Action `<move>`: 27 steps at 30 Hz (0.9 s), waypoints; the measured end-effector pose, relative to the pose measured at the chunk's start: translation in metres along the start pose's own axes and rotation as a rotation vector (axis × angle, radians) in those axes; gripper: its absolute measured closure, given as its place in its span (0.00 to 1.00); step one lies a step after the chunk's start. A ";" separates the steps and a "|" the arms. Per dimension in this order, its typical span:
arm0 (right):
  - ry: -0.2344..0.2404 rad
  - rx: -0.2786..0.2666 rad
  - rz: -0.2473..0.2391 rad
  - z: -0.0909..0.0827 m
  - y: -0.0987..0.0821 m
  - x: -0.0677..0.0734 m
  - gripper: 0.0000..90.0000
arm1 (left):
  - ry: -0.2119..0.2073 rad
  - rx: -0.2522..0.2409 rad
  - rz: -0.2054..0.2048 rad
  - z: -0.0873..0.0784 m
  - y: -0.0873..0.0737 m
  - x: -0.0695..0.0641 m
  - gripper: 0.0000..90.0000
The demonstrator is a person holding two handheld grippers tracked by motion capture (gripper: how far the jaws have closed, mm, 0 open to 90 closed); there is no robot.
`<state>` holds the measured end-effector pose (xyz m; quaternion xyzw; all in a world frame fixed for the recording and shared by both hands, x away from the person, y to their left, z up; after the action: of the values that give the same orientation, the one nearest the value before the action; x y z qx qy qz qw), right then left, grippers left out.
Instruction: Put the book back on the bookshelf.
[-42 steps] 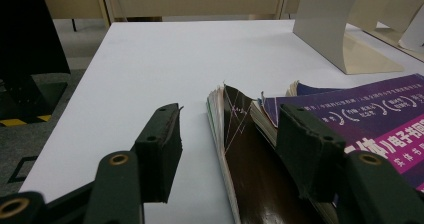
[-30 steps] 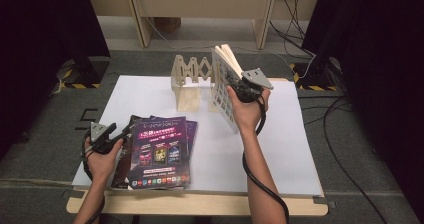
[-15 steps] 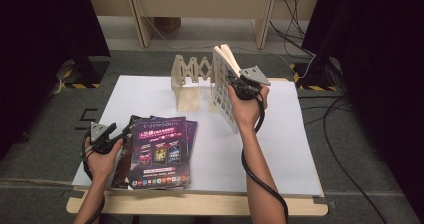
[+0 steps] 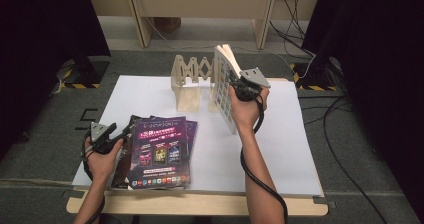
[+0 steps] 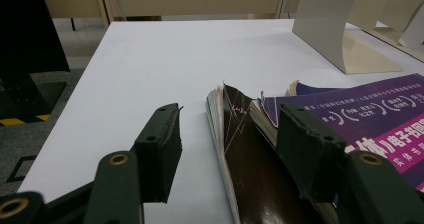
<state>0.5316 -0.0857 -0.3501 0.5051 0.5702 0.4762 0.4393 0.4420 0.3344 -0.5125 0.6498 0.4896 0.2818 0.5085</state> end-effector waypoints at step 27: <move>-0.001 -0.033 0.035 0.004 0.011 0.007 0.83 | -0.001 -0.005 -0.005 0.000 0.000 0.000 0.47</move>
<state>0.5366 -0.0782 -0.3395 0.5078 0.5530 0.4930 0.4396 0.4420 0.3347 -0.5125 0.6477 0.4902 0.2813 0.5110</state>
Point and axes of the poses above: each handheld gripper's, and its own axes: z roughly forward along the jaws, y roughly out of its top, x roughly to its left, the point moved 4 cm from there along z, roughly forward along the jaws, and after that the axes turned 12 degrees about -y, right-handed, at the moved point
